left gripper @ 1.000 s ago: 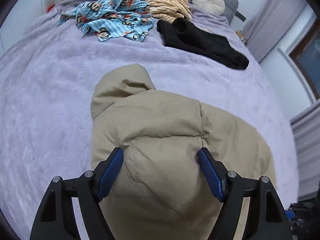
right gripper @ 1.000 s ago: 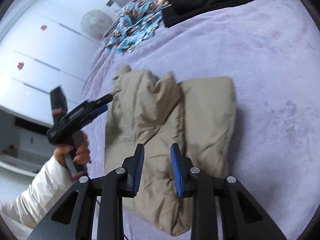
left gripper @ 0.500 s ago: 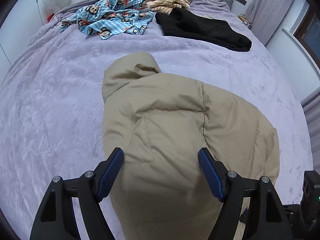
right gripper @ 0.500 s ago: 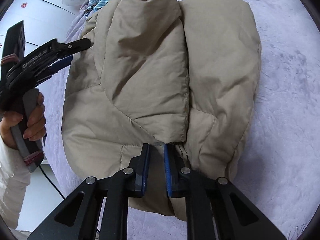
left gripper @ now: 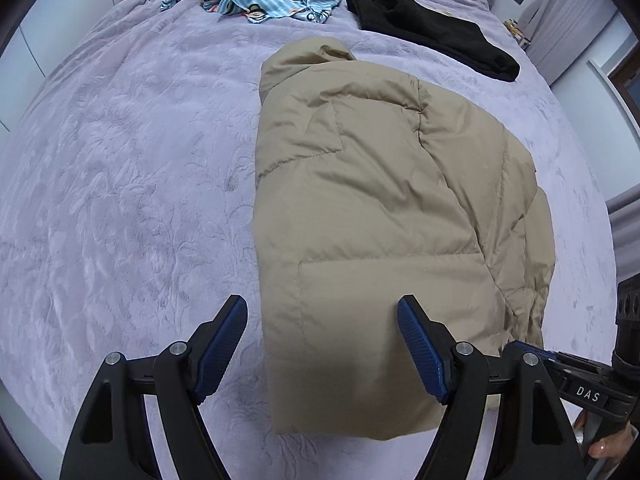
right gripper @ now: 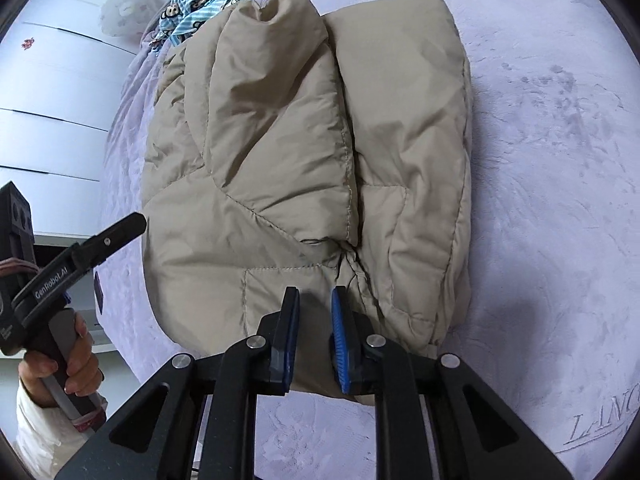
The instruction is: Fold large clothes
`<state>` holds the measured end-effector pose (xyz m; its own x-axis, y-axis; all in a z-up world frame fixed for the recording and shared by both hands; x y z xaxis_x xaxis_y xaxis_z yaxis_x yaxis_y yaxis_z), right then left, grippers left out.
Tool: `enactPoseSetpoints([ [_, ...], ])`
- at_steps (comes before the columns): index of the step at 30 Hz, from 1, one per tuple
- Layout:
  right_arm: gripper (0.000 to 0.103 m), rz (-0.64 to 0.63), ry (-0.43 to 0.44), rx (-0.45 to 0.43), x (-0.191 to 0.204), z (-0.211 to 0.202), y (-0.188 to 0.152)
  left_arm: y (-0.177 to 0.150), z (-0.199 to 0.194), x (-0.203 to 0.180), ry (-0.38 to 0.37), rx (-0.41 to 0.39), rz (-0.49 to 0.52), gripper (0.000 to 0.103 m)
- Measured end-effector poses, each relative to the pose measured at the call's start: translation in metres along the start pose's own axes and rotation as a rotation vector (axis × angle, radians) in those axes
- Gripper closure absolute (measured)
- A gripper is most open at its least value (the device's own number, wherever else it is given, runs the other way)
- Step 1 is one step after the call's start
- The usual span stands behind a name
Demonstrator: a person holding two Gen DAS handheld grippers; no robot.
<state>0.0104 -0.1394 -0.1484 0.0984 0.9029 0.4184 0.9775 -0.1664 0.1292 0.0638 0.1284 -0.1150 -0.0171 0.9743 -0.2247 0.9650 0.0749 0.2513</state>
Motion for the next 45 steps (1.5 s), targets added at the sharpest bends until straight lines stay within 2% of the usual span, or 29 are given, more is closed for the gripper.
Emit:
enactPoseSetpoints([
  [2,0.085,0.01,-0.003,-0.002,0.003,-0.006,-0.003,-0.004,-0.006,0.006,0.007,-0.004,-0.004,0.018],
  [5,0.085,0.026,-0.015,-0.006,0.01,-0.008,-0.006,-0.008,-0.016,0.013,0.019,-0.021,-0.007,0.018],
  [13,0.085,0.074,-0.049,-0.027,0.022,-0.024,-0.016,-0.023,-0.027,0.025,0.003,0.003,-0.004,0.017],
  [14,0.085,0.08,-0.053,-0.032,0.024,-0.025,-0.016,-0.024,-0.028,0.026,0.006,0.007,0.0,0.001],
  [15,0.084,0.085,-0.057,-0.037,0.025,-0.027,-0.017,-0.025,-0.029,0.027,0.012,0.005,0.006,0.0],
  [22,0.084,0.102,-0.08,-0.067,0.037,-0.034,-0.023,-0.028,-0.043,0.032,0.017,-0.011,0.039,0.0],
  [28,0.084,0.115,-0.1,-0.096,0.043,-0.042,-0.029,-0.031,-0.05,0.033,0.12,-0.056,0.094,0.0],
  [32,0.084,0.096,-0.139,-0.104,0.052,-0.051,-0.031,-0.031,-0.064,0.037,0.105,-0.084,0.062,0.0],
  [33,0.08,0.086,-0.15,-0.105,0.055,-0.053,-0.031,-0.031,-0.067,0.038,0.109,-0.093,0.056,0.0],
  [34,0.061,0.074,-0.164,-0.106,0.058,-0.056,-0.03,-0.031,-0.07,0.038,0.118,-0.104,0.057,0.0],
  [36,0.029,0.051,-0.191,-0.121,0.066,-0.064,-0.03,-0.033,-0.075,0.036,0.133,-0.117,0.06,0.0],
  [42,0.028,-0.032,-0.226,-0.155,0.083,-0.08,-0.025,-0.042,-0.087,0.032,0.143,-0.123,0.034,0.0],
  [45,0.022,-0.049,-0.243,-0.163,0.086,-0.087,-0.026,-0.048,-0.096,0.027,0.157,-0.13,0.038,0.0],
])
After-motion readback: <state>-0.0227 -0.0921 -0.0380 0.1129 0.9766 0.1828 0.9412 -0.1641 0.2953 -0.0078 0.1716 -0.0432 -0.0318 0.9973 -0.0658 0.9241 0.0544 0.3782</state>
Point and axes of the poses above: each gripper's, at about its wrist camera, not at the fingertips, and z roughly the way its jaws point, x to its left, y to its top, the point moved 2 cm from there along z, roughly the way its jaws point, and after that the axes turned 10 degrees about -z, right-handed, at the moved point
